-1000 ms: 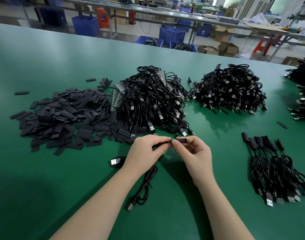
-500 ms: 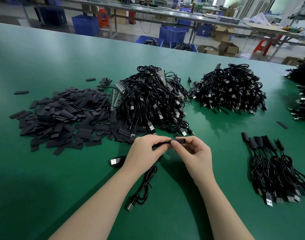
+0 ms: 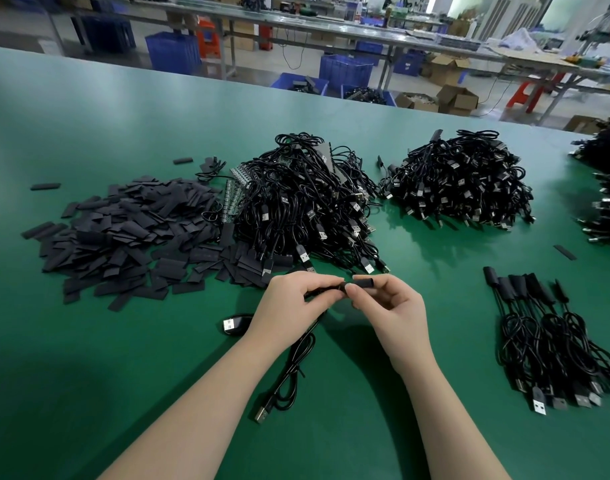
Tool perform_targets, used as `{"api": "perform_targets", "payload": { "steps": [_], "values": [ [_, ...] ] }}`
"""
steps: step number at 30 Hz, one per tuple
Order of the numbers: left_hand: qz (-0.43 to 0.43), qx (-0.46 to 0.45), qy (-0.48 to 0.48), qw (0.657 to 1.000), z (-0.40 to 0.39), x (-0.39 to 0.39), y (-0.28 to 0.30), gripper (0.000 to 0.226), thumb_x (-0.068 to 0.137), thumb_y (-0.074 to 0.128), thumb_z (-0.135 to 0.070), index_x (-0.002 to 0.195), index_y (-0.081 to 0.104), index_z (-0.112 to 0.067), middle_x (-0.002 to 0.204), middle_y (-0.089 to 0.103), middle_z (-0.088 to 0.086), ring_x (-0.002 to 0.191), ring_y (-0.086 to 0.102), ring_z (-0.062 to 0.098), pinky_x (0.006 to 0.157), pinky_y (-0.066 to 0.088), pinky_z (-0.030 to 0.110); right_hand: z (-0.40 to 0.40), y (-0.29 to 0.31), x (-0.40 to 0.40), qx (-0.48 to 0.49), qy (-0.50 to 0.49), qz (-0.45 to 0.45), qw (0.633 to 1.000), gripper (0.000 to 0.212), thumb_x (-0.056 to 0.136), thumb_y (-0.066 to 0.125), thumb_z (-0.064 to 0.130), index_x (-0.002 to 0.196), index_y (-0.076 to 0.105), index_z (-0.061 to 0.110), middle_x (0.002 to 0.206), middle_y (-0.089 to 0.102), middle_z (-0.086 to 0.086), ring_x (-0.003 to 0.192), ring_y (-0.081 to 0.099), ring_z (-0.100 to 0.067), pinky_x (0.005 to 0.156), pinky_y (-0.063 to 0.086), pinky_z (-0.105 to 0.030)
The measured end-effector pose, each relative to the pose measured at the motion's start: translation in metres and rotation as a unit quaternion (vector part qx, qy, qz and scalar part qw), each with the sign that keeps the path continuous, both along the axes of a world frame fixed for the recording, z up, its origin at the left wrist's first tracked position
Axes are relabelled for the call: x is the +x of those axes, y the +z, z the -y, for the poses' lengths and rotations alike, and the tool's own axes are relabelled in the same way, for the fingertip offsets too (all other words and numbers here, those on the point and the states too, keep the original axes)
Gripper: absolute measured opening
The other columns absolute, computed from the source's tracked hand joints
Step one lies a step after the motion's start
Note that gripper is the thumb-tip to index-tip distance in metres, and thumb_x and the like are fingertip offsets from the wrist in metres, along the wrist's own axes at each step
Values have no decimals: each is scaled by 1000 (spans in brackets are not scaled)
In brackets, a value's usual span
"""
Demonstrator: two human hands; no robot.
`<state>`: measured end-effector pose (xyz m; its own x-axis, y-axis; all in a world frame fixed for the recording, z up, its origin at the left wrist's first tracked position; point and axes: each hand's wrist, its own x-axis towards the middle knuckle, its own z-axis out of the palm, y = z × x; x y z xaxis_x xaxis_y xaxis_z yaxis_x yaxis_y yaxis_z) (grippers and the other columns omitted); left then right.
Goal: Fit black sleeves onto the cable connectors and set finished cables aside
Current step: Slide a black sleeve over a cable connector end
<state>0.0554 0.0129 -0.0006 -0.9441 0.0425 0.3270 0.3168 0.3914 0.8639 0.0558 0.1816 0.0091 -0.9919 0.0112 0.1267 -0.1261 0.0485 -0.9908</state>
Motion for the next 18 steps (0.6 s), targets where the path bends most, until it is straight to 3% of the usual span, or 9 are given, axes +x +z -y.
{"api": "perform_targets", "payload": {
  "steps": [11,18],
  "values": [
    [19,9,10,1000,0,-2,-3,32,81,78,-28,113,73,-30,91,67,-30,93,63,-11,82,44,4,1,-1,0,3,0,16,1000,11,81,80,13,87,74,20,75,75,3,69,69,-6,69,55,-19],
    [14,13,-1,1000,-1,0,0,25,82,77,-25,106,75,-31,94,73,-21,90,66,-7,81,49,10,2,-1,1,18,-7,5,1000,13,80,81,12,85,74,22,74,74,4,70,69,-6,67,52,-15]
  ]
}}
